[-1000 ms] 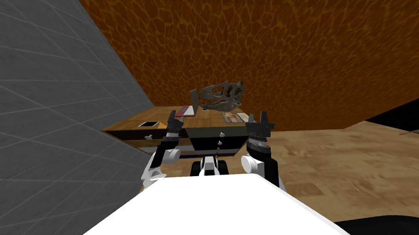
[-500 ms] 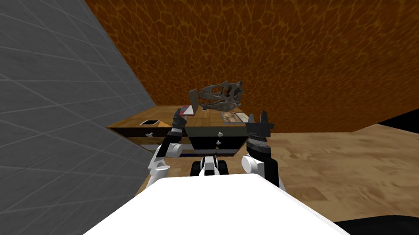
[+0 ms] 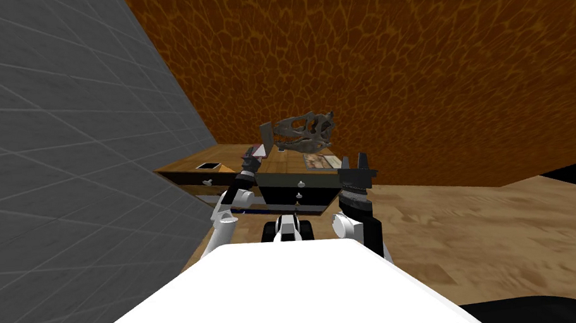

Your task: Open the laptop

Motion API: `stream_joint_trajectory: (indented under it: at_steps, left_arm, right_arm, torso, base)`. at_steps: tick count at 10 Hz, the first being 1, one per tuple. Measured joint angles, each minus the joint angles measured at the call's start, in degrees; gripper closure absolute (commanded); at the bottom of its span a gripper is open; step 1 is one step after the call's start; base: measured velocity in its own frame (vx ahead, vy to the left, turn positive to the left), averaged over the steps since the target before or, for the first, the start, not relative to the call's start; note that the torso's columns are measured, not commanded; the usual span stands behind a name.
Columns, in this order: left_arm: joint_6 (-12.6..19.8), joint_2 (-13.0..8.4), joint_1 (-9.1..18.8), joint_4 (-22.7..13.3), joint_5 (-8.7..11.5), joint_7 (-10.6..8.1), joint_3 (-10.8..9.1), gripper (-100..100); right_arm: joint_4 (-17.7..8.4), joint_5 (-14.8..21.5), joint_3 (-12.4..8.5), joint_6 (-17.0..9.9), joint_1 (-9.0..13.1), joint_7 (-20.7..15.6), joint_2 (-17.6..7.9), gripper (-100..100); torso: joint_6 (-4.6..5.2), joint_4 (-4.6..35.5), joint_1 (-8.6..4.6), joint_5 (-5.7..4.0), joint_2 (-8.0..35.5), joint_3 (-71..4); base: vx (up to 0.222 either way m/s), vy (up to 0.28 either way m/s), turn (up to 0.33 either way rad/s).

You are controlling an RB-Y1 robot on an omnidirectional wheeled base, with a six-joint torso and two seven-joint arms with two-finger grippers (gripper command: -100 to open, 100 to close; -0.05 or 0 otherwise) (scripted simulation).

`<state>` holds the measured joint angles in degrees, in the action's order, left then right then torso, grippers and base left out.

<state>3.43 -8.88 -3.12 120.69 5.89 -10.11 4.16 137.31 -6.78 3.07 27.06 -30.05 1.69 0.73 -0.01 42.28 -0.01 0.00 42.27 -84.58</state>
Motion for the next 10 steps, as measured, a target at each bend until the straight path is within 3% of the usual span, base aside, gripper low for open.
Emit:
stream_joint_trajectory:
  at_steps: [10]
  left_arm:
    - [13.41, -0.67, 12.95, -6.32, 1.23, -6.91, -0.06, -100]
  right_arm:
    - [0.00, 0.00, 0.00, 0.00, 0.00, 0.00, 0.00, 0]
  torso:
    - [0.00, 0.00, 0.02, 0.01, 0.00, 0.00]
  base:
    - [-0.016, -0.044, 0.049]
